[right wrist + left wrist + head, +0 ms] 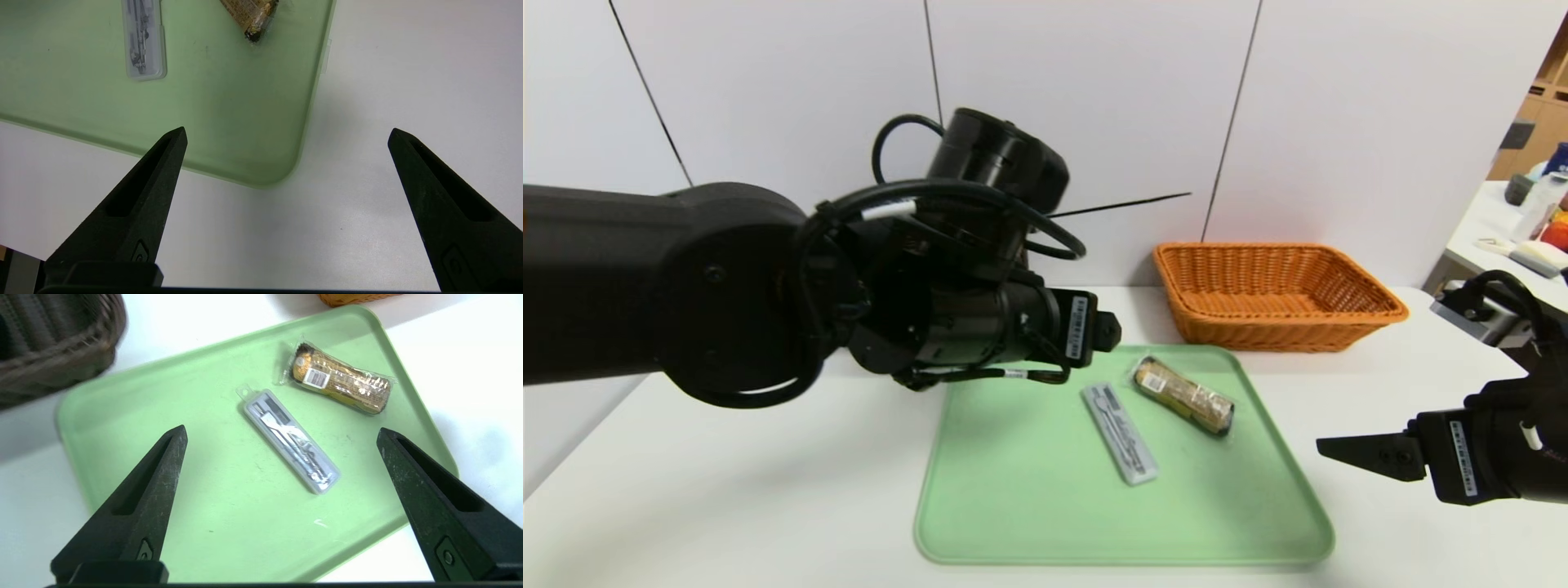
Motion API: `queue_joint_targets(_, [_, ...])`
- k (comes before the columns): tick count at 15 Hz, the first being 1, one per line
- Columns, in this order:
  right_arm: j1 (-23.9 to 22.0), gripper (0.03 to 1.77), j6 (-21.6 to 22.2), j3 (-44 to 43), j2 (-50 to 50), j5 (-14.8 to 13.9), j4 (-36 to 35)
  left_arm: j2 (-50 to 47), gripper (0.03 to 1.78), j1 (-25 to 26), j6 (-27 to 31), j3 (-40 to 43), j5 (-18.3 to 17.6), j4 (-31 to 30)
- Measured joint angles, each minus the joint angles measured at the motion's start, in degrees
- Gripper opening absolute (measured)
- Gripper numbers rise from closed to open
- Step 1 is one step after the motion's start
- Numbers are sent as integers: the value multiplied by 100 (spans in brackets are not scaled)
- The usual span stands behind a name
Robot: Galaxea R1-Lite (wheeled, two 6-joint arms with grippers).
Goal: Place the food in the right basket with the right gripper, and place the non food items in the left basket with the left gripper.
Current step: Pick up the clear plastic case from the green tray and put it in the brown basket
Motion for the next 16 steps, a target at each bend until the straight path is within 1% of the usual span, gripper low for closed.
queue_joint_targets(4, [-5, 170, 20, 11, -9, 0, -11, 594, 167, -438, -796, -132, 852, 0])
queue_joint_targets(5, [-7, 170, 38, 17, -9, 0, -7, 731, 167, -505, -902, -160, 946, 4])
queue_joint_targets(8, [-9, 170, 96, 26, -2, -1, -13, 1108, 168, -628, -1058, -278, 1073, 78])
queue_joint_targets(10, [-9, 170, 99, 55, -11, -11, -22, 1373, 169, -656, -1111, -357, 1320, 96])
queue_joint_targets(12, [-9, 170, 99, 65, -18, -11, -24, 1593, 169, -667, -1133, -499, 1477, 190])
queue_joint_targets(14, [-9, 170, 96, 89, -18, -9, -30, 1781, 169, -675, -1229, -752, 1519, 430])
queue_joint_targets(16, [-9, 170, 99, 138, -22, -9, -101, 1947, 169, -675, -1438, -1111, 1536, 846])
